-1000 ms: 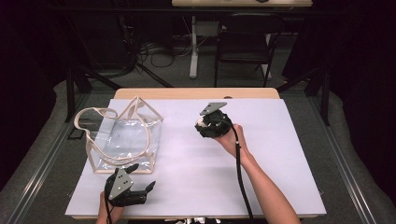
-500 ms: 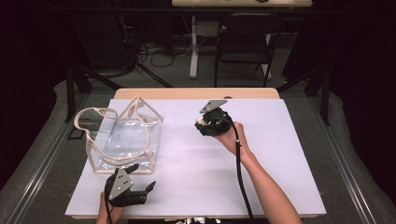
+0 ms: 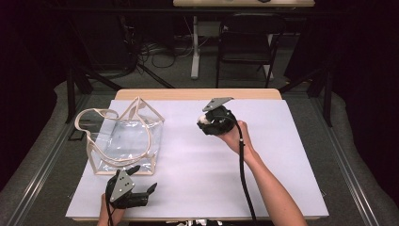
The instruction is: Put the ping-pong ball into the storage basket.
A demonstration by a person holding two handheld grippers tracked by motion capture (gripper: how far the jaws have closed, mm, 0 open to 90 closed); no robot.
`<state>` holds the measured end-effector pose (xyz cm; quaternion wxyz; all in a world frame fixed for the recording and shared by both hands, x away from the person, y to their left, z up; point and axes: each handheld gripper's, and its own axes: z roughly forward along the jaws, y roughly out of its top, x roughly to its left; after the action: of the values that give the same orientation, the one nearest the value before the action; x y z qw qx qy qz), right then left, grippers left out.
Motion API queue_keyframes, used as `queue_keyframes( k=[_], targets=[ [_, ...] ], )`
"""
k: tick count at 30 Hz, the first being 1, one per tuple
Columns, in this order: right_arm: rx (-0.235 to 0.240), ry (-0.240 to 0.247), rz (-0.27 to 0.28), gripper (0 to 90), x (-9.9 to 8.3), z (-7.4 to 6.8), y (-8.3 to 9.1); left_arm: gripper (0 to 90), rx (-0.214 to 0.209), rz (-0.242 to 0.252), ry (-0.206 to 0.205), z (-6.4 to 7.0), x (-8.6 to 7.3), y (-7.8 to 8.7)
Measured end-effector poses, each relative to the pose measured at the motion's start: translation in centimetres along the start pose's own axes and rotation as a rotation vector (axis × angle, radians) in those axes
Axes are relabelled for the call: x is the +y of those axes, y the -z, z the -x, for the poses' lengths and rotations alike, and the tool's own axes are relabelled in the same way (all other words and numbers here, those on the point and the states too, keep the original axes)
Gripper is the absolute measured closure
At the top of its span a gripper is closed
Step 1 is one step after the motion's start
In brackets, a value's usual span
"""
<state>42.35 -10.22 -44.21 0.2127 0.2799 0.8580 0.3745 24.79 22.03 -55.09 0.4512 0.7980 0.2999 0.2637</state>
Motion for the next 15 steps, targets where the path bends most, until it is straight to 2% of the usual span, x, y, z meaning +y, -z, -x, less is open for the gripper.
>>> queue_keyframes(
  k=[15],
  targets=[
    [0.009,0.003,0.003,50.4,0.66,0.09,0.37,16.3,0.001,0.002,-0.003,-0.02,0.02,0.03]
  ],
)
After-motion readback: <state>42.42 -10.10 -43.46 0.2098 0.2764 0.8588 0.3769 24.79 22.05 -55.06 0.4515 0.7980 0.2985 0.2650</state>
